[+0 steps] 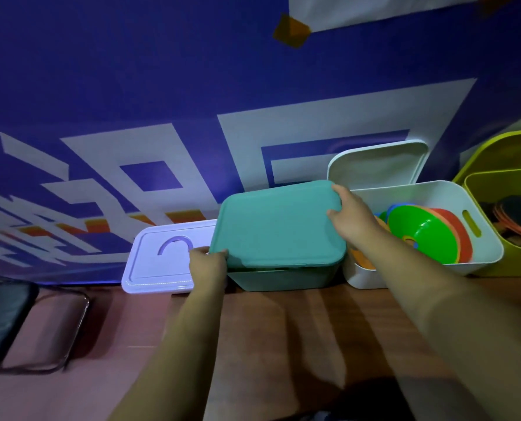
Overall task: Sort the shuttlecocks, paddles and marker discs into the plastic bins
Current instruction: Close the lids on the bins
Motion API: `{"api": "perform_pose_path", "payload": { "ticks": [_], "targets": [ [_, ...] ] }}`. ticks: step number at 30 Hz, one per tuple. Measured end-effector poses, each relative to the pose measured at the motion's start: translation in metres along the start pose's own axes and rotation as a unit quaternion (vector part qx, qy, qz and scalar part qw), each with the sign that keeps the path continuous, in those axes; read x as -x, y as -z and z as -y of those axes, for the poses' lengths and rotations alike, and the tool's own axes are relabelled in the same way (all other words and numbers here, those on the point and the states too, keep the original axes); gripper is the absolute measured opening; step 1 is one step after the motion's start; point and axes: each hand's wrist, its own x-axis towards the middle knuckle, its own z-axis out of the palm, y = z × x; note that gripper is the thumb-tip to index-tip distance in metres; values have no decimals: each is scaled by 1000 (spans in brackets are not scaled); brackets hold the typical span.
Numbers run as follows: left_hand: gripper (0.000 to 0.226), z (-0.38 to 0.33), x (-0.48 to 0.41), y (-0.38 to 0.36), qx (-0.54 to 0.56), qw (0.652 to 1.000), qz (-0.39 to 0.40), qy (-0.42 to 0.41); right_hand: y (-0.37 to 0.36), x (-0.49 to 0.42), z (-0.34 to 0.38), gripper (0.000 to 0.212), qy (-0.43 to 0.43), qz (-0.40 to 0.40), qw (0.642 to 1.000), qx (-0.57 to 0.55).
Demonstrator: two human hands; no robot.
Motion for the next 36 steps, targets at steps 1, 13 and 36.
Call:
{"api": "perform_pose_path", "payload": {
  "ticks": [1,13,36],
  "targets": [
    [37,4,2,0,-30,999,-9,-1,-4,-2,-4,66,-3,2,1000,17],
    [43,16,-5,3,-115,993,13,-23,-19,1,-20,74,25,82,977,196],
    [31,16,-27,-2,-226,971,48,-54,-37,3,-21,65,14,97,951,293]
  ]
}}
